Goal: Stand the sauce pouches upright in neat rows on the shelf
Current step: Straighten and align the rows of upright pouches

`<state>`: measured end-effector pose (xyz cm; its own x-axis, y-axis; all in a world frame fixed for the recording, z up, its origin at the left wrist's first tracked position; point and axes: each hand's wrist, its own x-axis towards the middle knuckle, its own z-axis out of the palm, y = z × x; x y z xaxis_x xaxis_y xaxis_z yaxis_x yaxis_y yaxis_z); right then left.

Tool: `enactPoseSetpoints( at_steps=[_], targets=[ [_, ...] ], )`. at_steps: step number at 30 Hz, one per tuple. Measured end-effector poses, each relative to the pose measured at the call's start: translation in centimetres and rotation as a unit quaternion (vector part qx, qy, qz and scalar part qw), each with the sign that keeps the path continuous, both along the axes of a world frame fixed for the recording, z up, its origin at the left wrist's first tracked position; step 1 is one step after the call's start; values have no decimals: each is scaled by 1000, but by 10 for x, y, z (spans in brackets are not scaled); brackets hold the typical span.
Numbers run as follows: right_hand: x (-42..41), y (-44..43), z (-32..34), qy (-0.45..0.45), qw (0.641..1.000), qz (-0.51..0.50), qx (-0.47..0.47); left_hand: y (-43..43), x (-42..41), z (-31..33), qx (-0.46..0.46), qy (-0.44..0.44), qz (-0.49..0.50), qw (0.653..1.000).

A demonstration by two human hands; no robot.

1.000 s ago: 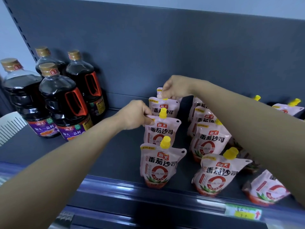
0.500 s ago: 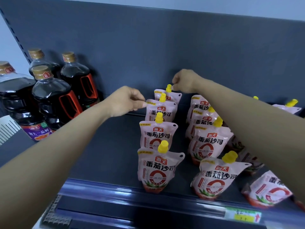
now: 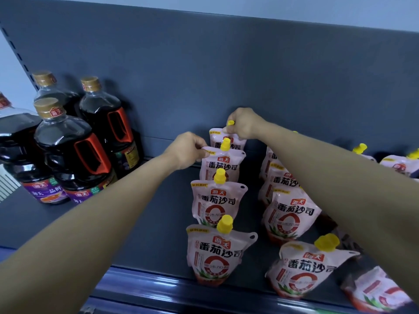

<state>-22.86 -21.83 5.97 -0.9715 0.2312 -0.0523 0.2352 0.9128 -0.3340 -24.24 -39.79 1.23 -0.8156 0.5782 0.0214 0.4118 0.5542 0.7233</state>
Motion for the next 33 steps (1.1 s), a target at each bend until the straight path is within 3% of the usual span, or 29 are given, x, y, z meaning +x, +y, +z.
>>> enactPoseSetpoints(
  at_steps=[11,15,18,21,24,28,30,32,33],
  targets=[
    [-1,-1,-2,13,999,-7,-42,2,-3,-2,-7,-28,-3,1000],
    [13,-1,22,49,999,-19,7,-2,5,7,-23,7,-5,1000],
    [30,-8,45,63,997,-14,46,-8,11,25,20,50,20,998],
    [51,-18,60,-12,1000,11,20,-20,24,49,47,82,2,996],
    [73,-29,66,-129,990,57,-31,-38,43,67,24,31,-84,996],
    [95,-44,61,-248,963,87,-52,-59,65,70,-125,-37,-227,965],
    [103,-53,53,-294,950,95,-48,-62,70,58,-200,-129,-264,935],
    [108,-61,40,-289,952,96,-18,-60,79,41,-244,-183,-258,917],
    [110,-65,32,-268,959,96,4,-59,83,35,-235,-151,-260,924]
  ],
)
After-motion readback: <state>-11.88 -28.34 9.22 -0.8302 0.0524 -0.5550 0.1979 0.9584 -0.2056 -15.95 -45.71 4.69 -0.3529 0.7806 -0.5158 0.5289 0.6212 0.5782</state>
